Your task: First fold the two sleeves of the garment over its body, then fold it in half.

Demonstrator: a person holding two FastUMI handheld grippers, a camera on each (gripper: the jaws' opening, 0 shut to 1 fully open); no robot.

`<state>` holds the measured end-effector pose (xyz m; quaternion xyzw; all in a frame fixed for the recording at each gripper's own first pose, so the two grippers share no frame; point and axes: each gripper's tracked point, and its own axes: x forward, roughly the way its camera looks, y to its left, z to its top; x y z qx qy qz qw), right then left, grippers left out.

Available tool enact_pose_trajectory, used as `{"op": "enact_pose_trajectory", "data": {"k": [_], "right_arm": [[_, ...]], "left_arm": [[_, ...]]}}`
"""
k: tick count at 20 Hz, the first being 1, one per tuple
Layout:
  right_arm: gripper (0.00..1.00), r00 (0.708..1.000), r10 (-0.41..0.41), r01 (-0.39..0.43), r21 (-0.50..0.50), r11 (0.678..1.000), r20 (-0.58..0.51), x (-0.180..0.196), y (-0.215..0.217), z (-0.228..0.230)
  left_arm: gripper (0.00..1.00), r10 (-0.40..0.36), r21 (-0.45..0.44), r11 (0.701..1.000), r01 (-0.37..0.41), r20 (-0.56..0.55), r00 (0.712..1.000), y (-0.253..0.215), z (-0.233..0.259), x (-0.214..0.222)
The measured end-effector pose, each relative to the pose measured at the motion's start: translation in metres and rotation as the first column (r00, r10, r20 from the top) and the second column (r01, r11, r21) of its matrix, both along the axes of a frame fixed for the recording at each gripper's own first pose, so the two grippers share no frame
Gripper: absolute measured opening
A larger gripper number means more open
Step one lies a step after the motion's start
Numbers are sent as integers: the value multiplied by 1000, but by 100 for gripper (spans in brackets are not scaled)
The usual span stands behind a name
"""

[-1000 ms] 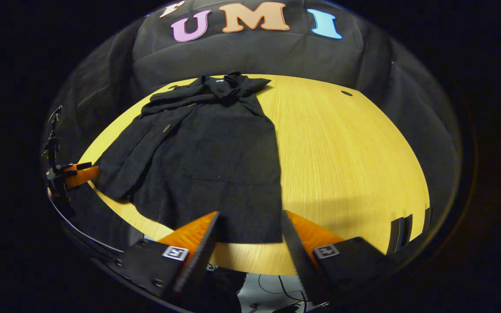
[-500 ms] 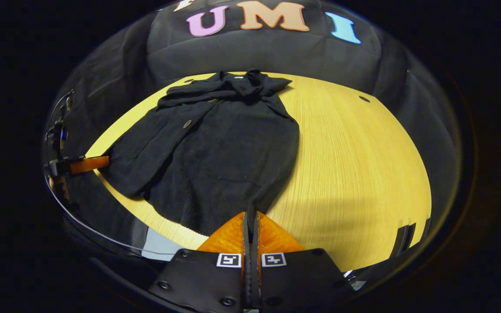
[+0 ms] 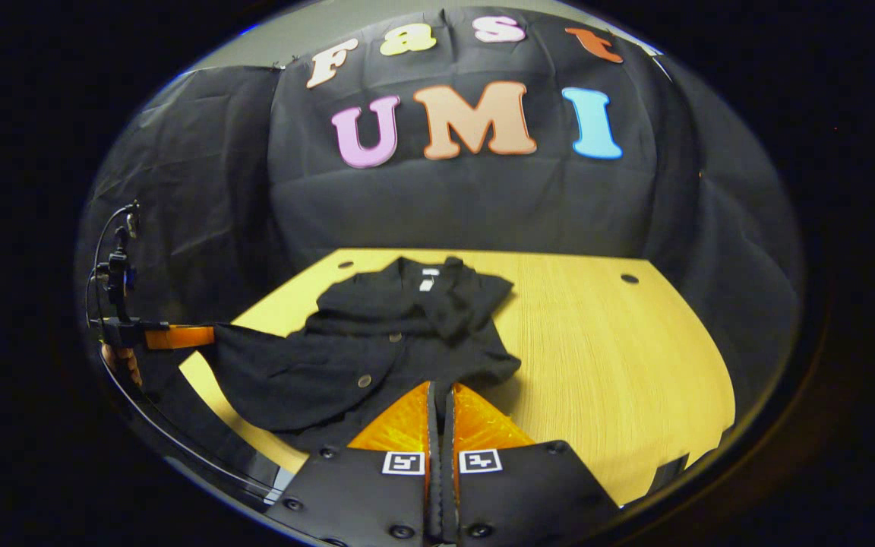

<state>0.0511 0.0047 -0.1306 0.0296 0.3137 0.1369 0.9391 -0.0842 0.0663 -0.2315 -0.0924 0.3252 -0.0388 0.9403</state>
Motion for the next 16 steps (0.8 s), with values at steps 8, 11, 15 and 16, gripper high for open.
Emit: {"op": "enact_pose_trajectory", "data": {"k": [8, 11, 15, 16], "right_arm": [[1, 992, -8, 4, 31, 1000, 129, 94, -2, 63], [7, 987, -10, 5, 31, 1000, 158, 137, -5, 71], [0, 986, -11, 4, 38, 999, 168, 192, -6, 80], [2, 985, -9, 3, 36, 999, 171, 207, -7, 79]], "left_arm": [[0, 13, 26, 1000, -16, 126, 992, 11, 67, 110], [0, 24, 41, 999, -31, 147, 989, 15, 77, 148], [0, 46, 50, 997, -55, 179, 983, 16, 81, 199], [0, 50, 50, 997, -60, 181, 982, 16, 80, 208]]}}
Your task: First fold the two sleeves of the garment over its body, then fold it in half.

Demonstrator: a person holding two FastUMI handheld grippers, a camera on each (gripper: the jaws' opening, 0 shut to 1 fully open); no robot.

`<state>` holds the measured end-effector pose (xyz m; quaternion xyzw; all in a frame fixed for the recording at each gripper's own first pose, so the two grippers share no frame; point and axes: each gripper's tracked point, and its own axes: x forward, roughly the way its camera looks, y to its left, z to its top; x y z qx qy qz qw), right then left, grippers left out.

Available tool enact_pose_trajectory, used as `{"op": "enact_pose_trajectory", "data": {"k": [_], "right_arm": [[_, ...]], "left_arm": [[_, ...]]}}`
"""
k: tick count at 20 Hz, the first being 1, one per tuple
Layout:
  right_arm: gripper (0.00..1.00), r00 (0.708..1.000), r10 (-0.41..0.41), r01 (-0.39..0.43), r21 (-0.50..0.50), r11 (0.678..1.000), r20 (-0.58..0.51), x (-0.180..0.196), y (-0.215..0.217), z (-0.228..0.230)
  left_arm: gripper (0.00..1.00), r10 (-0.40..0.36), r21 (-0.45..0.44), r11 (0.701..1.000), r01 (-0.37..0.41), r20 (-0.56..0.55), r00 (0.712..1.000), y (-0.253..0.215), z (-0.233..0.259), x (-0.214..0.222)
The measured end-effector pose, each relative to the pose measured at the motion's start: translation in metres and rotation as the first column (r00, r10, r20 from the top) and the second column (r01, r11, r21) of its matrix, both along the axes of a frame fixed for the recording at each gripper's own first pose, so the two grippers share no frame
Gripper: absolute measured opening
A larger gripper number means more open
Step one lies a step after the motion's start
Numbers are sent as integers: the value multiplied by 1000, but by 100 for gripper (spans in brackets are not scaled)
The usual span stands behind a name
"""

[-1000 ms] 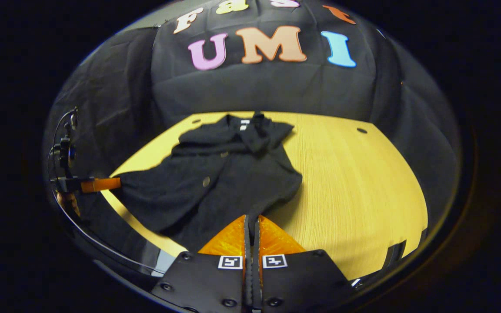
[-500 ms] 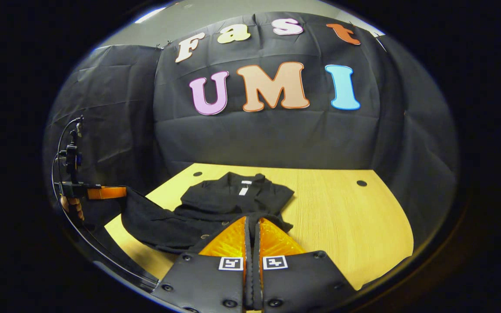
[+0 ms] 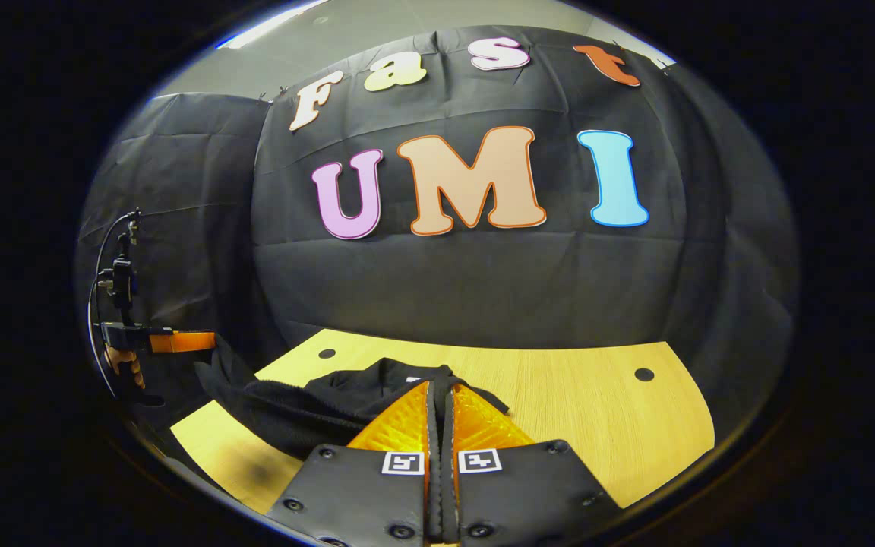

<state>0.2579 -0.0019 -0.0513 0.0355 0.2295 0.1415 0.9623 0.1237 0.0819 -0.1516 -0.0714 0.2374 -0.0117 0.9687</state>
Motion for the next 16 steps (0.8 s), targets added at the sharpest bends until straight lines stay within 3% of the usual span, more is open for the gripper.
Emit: {"op": "enact_pose_trajectory", "data": {"k": [6, 8, 16], "right_arm": [[5, 999, -19, 19, 1, 1000, -37, 72, -12, -28], [0, 998, -31, 31, 0, 1000, -57, 94, -19, -41], [2, 991, -25, 24, -10, 1000, -128, 142, -22, -84]], "left_arm": [[0, 32, 23, 999, -31, -39, 999, 5, -30, 60], [0, 44, 33, 999, -43, -55, 997, 8, -43, 78], [0, 60, 83, 995, -50, -115, 992, 6, -81, 124]]}}
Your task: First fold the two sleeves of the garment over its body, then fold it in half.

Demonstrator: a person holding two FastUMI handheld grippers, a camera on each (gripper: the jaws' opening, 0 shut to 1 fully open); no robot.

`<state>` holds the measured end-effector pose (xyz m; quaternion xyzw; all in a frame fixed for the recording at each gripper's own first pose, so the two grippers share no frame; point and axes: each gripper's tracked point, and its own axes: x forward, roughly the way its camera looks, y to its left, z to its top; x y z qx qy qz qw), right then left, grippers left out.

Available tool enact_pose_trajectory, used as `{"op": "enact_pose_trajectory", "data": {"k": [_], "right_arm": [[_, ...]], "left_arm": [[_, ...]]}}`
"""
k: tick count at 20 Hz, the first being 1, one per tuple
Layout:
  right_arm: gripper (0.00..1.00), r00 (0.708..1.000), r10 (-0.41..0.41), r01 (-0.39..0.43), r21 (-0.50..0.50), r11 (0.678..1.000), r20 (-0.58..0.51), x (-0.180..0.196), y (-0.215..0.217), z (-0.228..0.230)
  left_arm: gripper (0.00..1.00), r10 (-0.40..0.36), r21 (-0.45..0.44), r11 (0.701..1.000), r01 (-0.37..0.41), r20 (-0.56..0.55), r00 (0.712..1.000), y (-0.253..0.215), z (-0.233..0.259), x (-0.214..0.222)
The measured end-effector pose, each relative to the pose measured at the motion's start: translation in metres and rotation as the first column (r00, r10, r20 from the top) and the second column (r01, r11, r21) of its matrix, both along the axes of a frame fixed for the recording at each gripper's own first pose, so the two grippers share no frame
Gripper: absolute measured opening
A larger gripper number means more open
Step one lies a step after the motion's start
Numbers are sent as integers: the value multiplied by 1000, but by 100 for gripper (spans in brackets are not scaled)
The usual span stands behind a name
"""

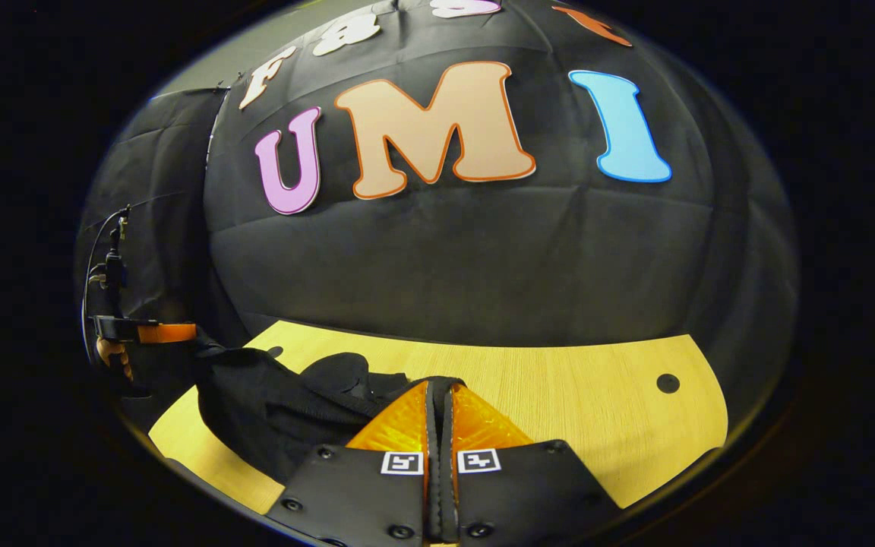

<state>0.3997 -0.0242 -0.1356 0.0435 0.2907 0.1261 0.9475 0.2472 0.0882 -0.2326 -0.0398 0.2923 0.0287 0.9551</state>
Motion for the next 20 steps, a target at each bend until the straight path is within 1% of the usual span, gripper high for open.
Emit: {"op": "enact_pose_trajectory", "data": {"k": [1, 2, 3, 4, 5, 6, 7, 8, 9, 10, 11, 12, 13, 14, 15, 16, 17, 18, 19, 20], "right_arm": [[2, 1000, -2, 2, -3, 1000, -1, 3, -1, -3], [0, 1000, -12, 12, -8, 1000, -9, 6, -3, -6], [5, 999, -44, 43, -25, 999, -23, 5, -10, -7], [28, 997, -82, 81, -51, 995, -10, 9, -19, -7], [52, 993, -115, 117, -73, 990, 23, 11, -27, -7], [75, 990, -131, 135, -75, 988, 56, 15, -31, 4], [98, 987, -138, 143, -65, 988, 81, 15, -31, 14], [100, 983, -149, 157, -63, 986, 110, 13, -34, 25], [100, 977, -158, 167, -58, 984, 141, 10, -35, 36], [100, 972, -165, 176, -52, 983, 170, 4, -36, 48], [100, 963, -171, 184, -44, 982, 206, -6, -36, 64], [100, 949, -183, 197, -30, 980, 255, -19, -38, 83], [100, 934, -197, 212, -19, 977, 299, -34, -39, 102], [98, 916, -214, 229, -3, 974, 340, -52, -41, 124], [100, 899, -229, 241, 15, 970, 373, -73, -41, 143], [98, 876, -237, 247, 29, 968, 419, -95, -42, 162], [98, 856, -249, 260, 38, 965, 453, -115, -41, 177], [100, 841, -256, 271, 39, 962, 477, -137, -43, 187], [97, 835, -256, 271, 40, 962, 487, -157, -40, 192], [98, 837, -253, 271, 34, 962, 485, -177, -36, 194]], "left_arm": [[0, 2, 11, 1000, -2, -2, 1000, 1, -3, 4], [0, 19, 36, 999, -19, -5, 1000, 6, -4, 5], [0, 59, 80, 995, -59, 10, 998, 17, -4, 9], [4, 78, 110, 991, -83, 46, 996, 26, 3, 13], [51, 90, 117, 988, -101, 89, 992, 29, 13, 24], [97, 88, 120, 987, -106, 142, 986, 29, 29, 19], [95, 84, 124, 986, -108, 185, 979, 29, 44, 21], [95, 83, 138, 984, -114, 214, 973, 29, 62, 20], [95, 81, 161, 980, -121, 239, 968, 31, 73, 16], [100, 82, 170, 977, -129, 256, 963, 31, 83, 9], [100, 81, 175, 975, -134, 281, 956, 29, 97, 4], [100, 79, 172, 975, -140, 318, 945, 26, 115, -4], [96, 76, 164, 976, -143, 361, 930, 23, 137, -18], [100, 68, 159, 977, -144, 405, 912, 19, 159, -35], [100, 57, 154, 978, -139, 444, 894, 14, 177, -50], [100, 35, 154, 980, -123, 478, 877, 7, 195, -67], [95, 12, 156, 982, -105, 503, 864, 1, 208, -84], [95, -3, 158, 983, -94, 524, 852, -3, 220, -102], [95, -12, 158, 984, -86, 536, 844, -6, 227, -120], [99, -15, 150, 986, -78, 538, 843, -9, 231, -137]]}}
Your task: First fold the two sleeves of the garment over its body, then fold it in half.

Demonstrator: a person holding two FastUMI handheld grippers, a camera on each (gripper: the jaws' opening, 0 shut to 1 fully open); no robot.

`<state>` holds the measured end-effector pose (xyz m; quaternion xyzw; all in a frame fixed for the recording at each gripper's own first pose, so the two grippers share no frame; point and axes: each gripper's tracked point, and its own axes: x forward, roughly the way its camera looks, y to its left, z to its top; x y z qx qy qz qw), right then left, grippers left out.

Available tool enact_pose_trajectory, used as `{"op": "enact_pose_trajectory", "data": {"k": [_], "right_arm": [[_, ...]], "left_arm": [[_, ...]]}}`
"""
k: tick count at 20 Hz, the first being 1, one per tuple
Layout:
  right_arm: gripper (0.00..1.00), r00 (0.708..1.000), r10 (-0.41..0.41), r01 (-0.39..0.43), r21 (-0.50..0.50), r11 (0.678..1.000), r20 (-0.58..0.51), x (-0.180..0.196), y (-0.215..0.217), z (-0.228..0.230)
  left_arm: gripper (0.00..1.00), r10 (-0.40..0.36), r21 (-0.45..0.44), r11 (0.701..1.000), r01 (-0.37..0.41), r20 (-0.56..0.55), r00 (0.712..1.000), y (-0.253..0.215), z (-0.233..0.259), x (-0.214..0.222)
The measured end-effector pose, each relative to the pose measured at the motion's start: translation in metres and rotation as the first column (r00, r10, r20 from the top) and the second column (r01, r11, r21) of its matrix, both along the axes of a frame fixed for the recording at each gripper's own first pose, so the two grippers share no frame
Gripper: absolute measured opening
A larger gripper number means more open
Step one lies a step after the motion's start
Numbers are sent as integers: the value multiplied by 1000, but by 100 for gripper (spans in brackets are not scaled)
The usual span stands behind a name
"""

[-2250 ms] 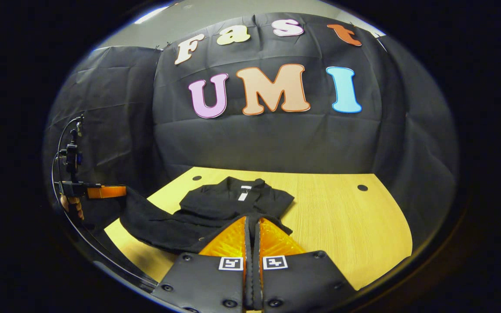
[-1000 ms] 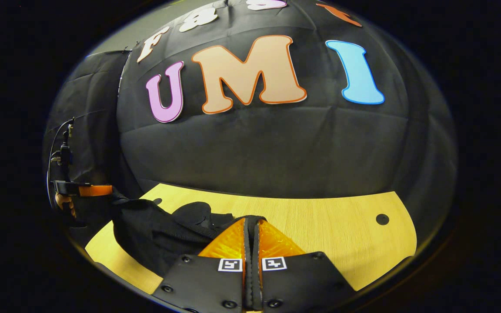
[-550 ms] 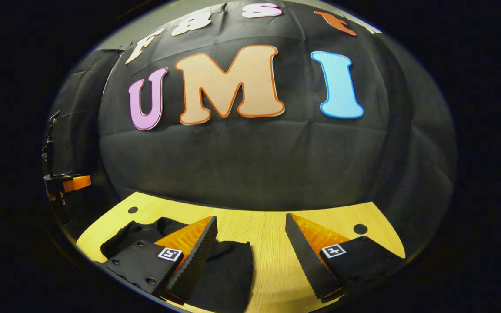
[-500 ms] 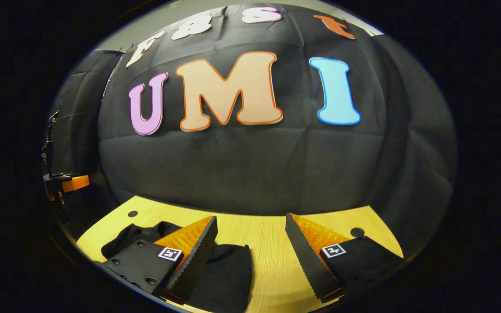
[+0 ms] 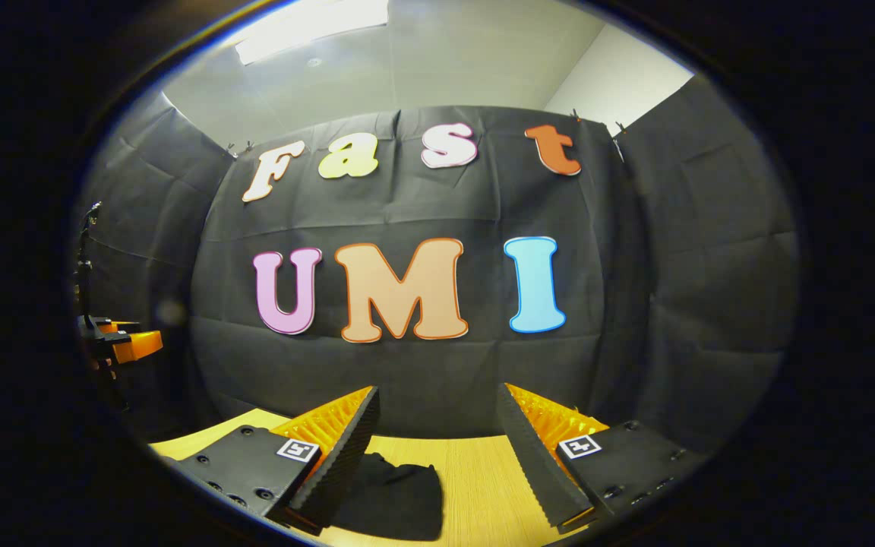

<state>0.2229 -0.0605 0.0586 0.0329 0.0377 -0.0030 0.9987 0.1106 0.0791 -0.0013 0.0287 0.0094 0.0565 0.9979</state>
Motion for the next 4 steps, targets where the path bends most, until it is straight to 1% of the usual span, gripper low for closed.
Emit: {"op": "enact_pose_trajectory", "data": {"k": [1, 2, 3, 4], "right_arm": [[98, 1000, 3, -3, -7, 1000, -17, -28, 4, -1], [97, 1000, 6, -6, -5, 1000, -17, -46, 9, 0], [99, 1000, 10, -10, -4, 1000, -12, -62, 13, 2], [97, 1000, 8, -8, -3, 1000, -8, -78, 16, 4]], "left_arm": [[99, -6, -12, 1000, 6, -3, 1000, -3, 0, -16], [94, -10, -24, 1000, 10, -25, 1000, -4, -4, -38], [99, -7, -24, 1000, 6, -34, 999, -2, -6, -53], [95, 2, -21, 1000, -3, -35, 999, 1, -6, -67]]}}
